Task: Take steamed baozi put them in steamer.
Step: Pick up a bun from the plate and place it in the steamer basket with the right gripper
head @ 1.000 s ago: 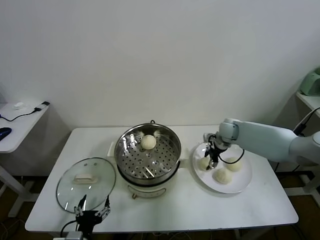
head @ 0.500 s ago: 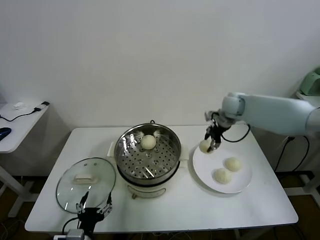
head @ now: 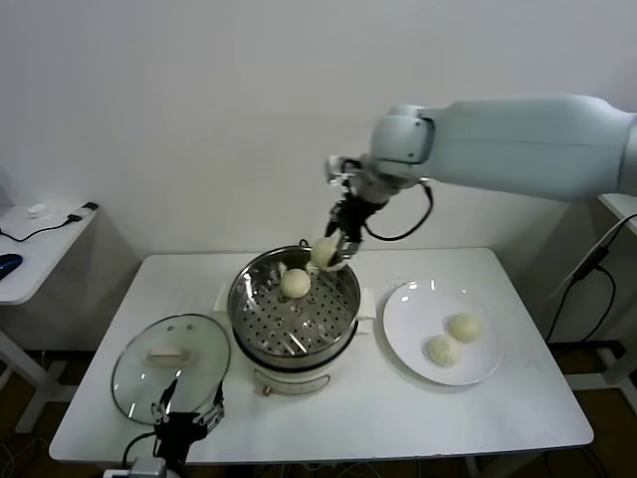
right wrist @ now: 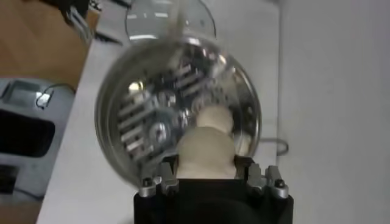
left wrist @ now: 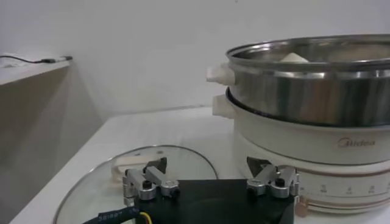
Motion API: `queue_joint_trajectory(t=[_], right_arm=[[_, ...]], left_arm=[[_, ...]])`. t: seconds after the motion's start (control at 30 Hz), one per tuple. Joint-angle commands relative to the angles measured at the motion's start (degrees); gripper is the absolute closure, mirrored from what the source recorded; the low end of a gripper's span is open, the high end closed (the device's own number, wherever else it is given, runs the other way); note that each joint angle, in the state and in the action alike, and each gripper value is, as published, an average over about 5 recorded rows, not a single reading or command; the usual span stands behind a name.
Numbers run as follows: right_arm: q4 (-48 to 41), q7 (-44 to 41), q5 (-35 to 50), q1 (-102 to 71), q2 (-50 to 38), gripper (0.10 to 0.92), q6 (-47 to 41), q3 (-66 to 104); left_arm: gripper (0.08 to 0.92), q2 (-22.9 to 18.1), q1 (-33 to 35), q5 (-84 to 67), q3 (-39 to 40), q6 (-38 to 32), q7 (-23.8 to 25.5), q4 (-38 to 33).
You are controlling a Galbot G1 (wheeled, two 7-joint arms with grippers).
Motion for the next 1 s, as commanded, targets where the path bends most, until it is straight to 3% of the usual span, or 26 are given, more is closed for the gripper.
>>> queue_joint_trajectory(t=[0.03, 0.43, 0.9, 1.0], right_arm=[[-1.56, 7.16, 7.13, -4.96, 14.13, 0.397, -4.43, 2.39], [-12.92, 7.04, -4.28, -16.58, 17.11, 0.397, -4.14, -0.26], [-21.10, 6.77, -6.77, -23.59, 19.93, 0.392, -2.26, 1.13], [-21.22, 5.85, -6.86, -23.26, 19.90, 0.341, -1.23, 1.23]], left_arm=[[0.177, 0.03, 0.25, -0.04, -0.03, -0.03, -0.03, -0.74], [0.177, -0.23, 0.80, -0.14, 0.09, -0.17, -0.03, -1.30], [0.177, -0.44, -0.28, -0.49, 0.21, 0.13, 0.00, -0.19], [0.177, -0.43, -0.51, -0.62, 0.18, 0.25, 0.02, -0.03]])
